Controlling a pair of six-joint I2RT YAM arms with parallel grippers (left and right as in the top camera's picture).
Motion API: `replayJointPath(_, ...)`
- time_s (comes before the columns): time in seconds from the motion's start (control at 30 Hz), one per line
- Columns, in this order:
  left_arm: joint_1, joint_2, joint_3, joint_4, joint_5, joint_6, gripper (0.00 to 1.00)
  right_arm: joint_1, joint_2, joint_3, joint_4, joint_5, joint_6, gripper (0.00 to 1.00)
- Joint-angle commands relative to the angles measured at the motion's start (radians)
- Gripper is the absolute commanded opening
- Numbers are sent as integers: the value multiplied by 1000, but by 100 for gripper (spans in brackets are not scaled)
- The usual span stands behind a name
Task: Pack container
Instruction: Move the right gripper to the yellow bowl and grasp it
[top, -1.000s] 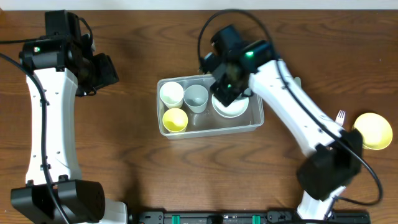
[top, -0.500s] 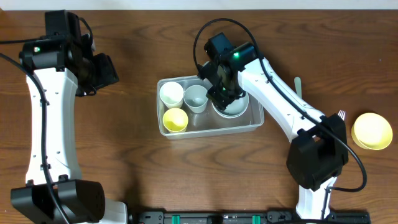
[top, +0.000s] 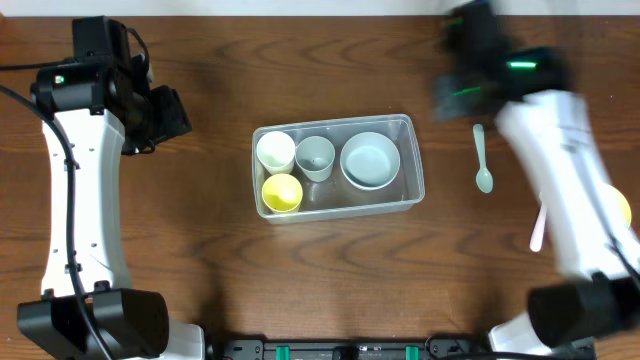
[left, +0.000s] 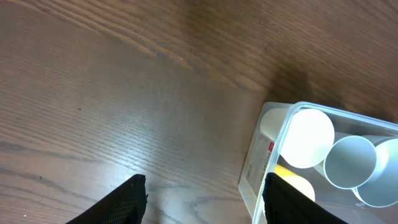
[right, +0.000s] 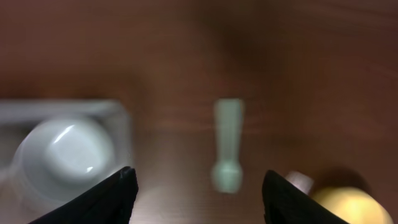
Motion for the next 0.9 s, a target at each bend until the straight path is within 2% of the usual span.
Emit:
replayJointPath(0.0, 3, 1, -6, -4, -5, -5, 61, -205, -53, 11, -50, 9, 169, 69)
replayJointPath(0.1, 3, 1, -6, -3, -5, -5, 61, -393, -38, 0, -85, -72, 176, 71)
replayJointPath(0.27, 3, 1, -6, -6, -5, -5, 61, -599, 31, -85, -85, -127, 175, 72)
replayJointPath(0.47, 2, 1, -6, -6, -5, -5, 61, -683, 132, -221, -33, -127, 175, 71)
replayJointPath(0.67, 3, 1, -6, -10, -5, -5, 61, -700, 217, -335, 57, -127, 175, 71)
replayJointPath(0.87, 3, 1, -6, -11, -5, -5, 61, -700, 270, -407, 135, -127, 170, 65)
